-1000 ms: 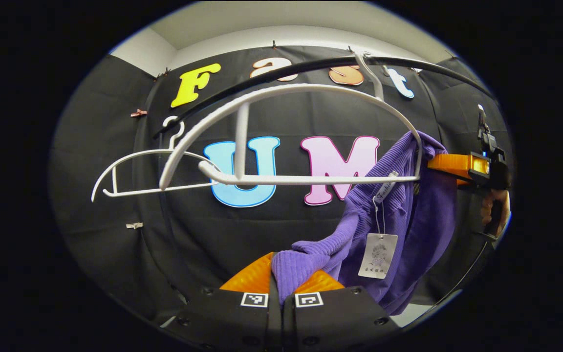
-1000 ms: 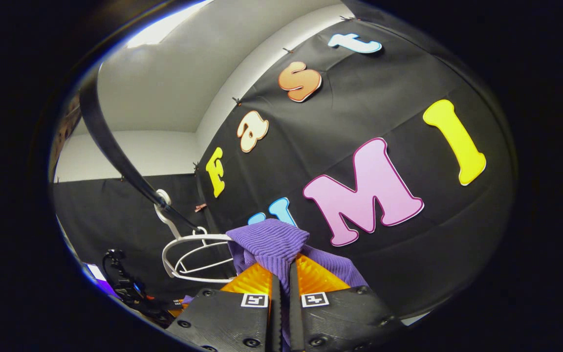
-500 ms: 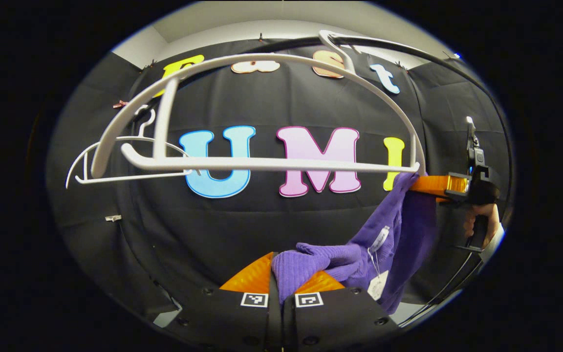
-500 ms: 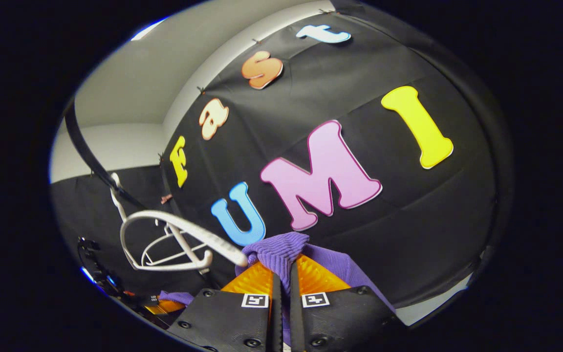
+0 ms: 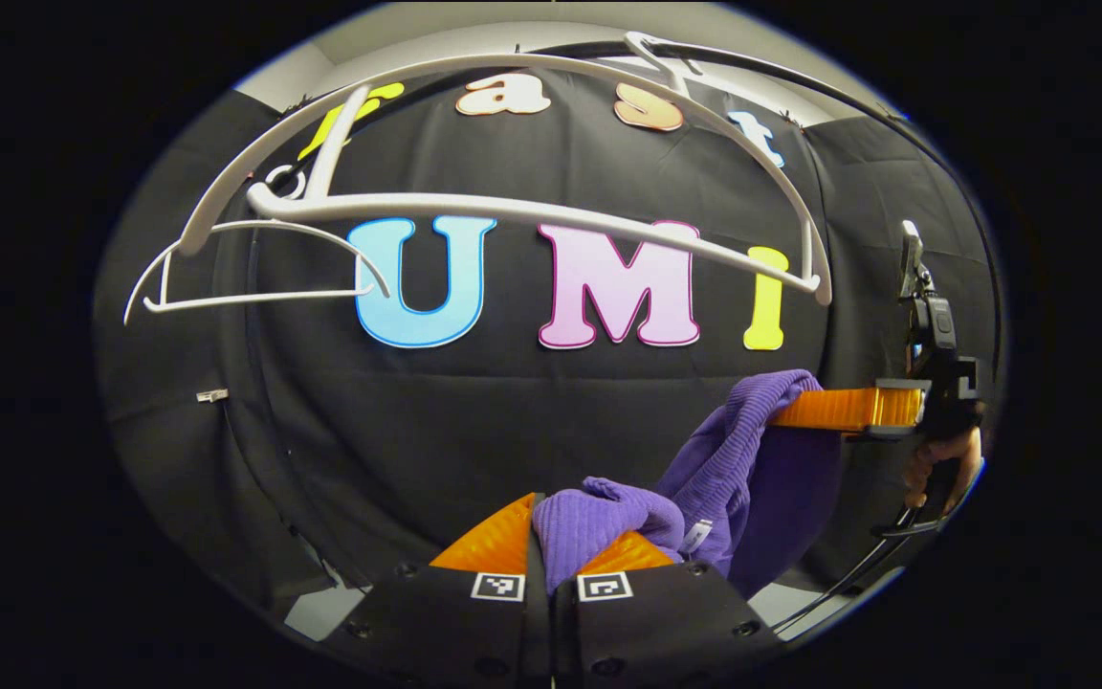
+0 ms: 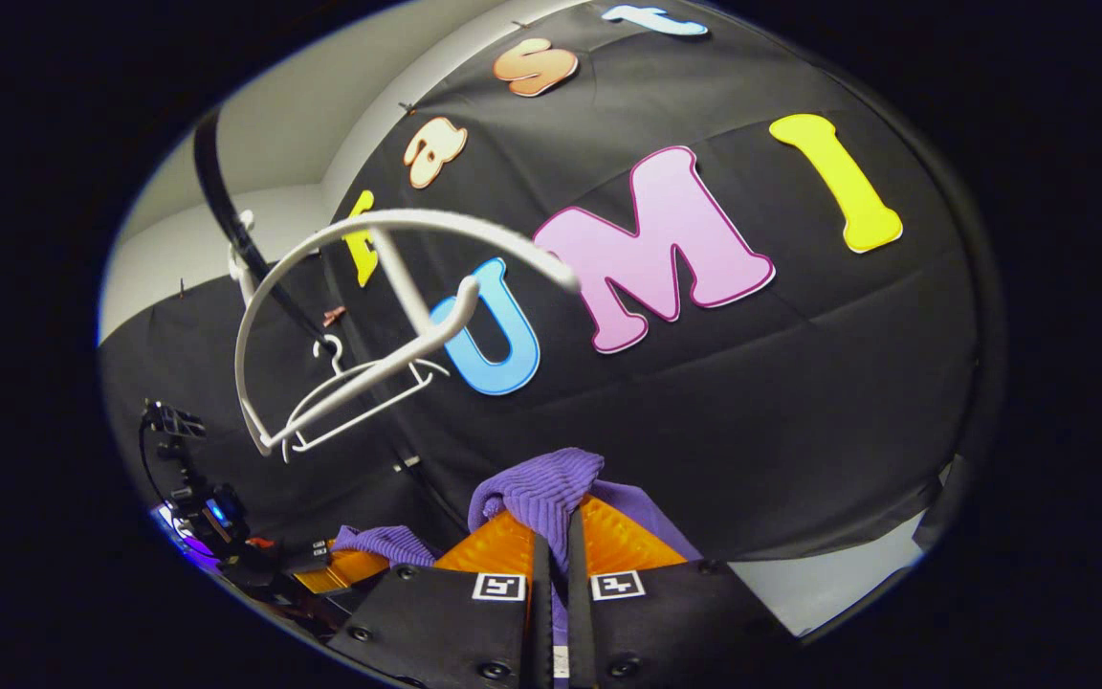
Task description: Grasp the clothes on the hanger with both hands and then place them into the laundry hamper below.
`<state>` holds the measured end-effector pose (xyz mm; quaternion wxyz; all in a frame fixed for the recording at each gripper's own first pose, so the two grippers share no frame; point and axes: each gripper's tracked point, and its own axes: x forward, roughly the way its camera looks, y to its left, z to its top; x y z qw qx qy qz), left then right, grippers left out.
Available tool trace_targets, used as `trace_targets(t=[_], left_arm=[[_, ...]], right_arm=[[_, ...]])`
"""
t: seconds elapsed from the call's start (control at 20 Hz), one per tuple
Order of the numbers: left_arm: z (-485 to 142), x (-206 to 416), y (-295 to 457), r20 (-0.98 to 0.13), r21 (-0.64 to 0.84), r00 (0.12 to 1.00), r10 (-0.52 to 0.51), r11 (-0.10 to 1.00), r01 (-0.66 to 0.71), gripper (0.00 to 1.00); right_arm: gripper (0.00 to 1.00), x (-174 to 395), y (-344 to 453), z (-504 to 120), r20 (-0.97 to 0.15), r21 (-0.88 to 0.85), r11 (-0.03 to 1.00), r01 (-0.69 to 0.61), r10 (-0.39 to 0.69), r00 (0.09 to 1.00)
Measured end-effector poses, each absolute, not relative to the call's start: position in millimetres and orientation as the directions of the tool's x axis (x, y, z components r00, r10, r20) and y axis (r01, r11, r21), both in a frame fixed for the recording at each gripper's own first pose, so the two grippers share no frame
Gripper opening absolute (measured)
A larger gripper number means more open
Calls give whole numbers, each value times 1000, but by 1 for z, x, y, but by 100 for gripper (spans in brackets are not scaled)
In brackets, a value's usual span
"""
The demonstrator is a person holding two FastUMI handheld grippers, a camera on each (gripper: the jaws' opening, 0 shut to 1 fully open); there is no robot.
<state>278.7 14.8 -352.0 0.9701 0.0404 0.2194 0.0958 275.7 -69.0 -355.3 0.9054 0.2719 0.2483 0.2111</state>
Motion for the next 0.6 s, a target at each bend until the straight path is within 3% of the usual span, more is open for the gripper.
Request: trace_targets(t=[0.3,0.6], left_arm=[[-377,283,8,-452,113,873,185,982,-150,6],[-396,298,11,-476,116,857,196,980,-160,7]], right_arm=[[10,235,-10,-368,-405,533,782,-323,571,714],[10,222,10,-377,-468,453,817,-358,559,685]])
